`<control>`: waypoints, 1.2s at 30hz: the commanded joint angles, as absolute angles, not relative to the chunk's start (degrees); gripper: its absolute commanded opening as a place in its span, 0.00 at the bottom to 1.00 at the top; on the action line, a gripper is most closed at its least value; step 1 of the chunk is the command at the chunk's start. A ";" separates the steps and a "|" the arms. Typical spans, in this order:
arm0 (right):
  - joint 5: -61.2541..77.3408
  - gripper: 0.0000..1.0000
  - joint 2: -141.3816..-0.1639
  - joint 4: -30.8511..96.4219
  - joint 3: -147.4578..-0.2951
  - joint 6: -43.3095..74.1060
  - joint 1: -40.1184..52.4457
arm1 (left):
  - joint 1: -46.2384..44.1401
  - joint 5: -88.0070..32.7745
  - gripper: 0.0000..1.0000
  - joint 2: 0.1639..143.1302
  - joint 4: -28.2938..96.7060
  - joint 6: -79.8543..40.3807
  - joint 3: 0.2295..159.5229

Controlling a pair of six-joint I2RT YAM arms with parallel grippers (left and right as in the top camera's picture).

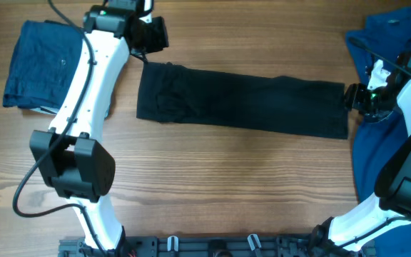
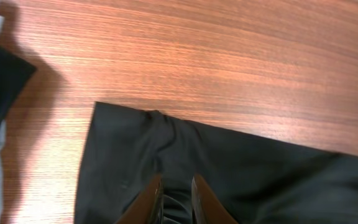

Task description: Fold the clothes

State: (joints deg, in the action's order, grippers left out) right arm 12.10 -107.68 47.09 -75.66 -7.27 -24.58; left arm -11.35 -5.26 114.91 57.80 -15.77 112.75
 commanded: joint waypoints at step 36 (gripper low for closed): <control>29.23 0.04 -107.46 51.70 -89.78 -7.46 -17.37 | 12.08 3.51 0.26 116.29 68.10 -15.92 112.73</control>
State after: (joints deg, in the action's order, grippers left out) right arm 24.71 -107.77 50.68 -85.95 -8.03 -22.61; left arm 10.33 2.81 116.22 67.18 -15.79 112.75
